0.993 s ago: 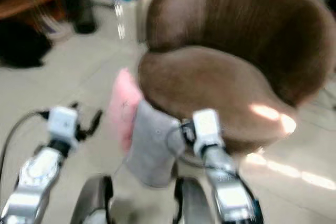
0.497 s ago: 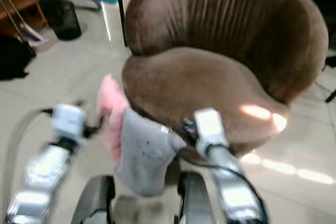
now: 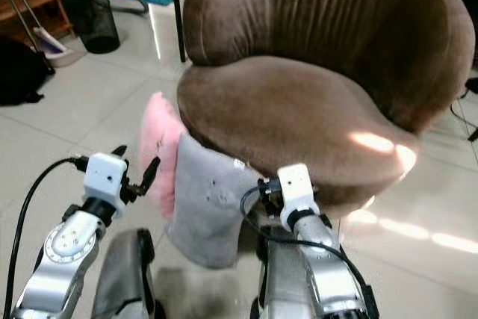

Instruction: Move the pillow to the sofa from floor

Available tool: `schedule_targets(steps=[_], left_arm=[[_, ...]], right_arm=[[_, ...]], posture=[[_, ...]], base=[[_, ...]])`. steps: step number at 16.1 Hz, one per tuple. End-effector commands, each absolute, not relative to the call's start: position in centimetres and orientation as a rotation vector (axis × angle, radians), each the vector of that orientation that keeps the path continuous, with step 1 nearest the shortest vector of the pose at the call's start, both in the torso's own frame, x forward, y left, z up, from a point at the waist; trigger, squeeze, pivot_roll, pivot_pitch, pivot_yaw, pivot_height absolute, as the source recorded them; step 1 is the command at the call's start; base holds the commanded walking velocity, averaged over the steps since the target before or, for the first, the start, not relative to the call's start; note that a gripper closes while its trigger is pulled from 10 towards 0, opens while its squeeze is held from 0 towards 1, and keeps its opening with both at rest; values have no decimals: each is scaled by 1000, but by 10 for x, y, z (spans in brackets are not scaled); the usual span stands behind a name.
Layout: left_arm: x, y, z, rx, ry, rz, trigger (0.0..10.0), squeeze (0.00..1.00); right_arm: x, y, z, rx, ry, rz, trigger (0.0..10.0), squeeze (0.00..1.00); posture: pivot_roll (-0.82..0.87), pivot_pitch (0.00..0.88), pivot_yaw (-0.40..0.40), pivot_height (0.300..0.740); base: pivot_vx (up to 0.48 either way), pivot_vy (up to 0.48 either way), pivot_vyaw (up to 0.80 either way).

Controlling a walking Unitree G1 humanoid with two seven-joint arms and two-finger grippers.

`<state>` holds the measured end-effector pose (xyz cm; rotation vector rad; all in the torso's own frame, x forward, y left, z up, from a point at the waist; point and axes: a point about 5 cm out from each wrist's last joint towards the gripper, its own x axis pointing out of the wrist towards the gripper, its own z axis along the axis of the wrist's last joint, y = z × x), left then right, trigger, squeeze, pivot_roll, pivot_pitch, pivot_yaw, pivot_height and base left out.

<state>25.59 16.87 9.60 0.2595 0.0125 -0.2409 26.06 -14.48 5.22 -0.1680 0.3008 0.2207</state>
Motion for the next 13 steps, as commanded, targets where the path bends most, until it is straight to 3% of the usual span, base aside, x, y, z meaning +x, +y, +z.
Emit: schedule_targets(steps=[1, 3, 4, 5, 7, 9, 13], left_arm=[[253, 168, 90, 274, 36, -260, 10000, 0], [251, 169, 89, 293, 36, -272, 10000, 0], [250, 169, 91, 304, 27, -278, 10000, 0], [250, 171, 93, 309, 18, -278, 10000, 0], [251, 176, 99, 295, -6, -308, 10000, 0], [245, 180, 97, 289, 3, -376, 10000, 0], [231, 190, 78, 278, 53, -459, 10000, 0]], right_arm=[[265, -141, 54, -169, 288, 246, 10000, 0], [274, -133, 45, -98, 331, 261, 10000, 0], [280, -128, 45, -28, 330, 262, 10000, 439], [289, -125, 47, 58, 321, 244, 10000, 1000], [311, -120, 48, 289, 339, 151, 10000, 1000], [319, -118, 49, 412, 345, 112, 10000, 1000], [322, -135, 37, 528, 352, -45, 10000, 1000]], posture=[[4, 78, -6, 446], [20, 106, -5, 446], [28, 114, -4, 446], [45, 133, -2, 446], [64, 165, 1, 446], [78, 187, 1, 446], [116, 239, 13, 446]], base=[[0, 0, 0], [0, 0, 0], [0, 0, 0], [0, 0, 0], [0, 0, 0], [0, 0, 0], [0, 0, 0]])
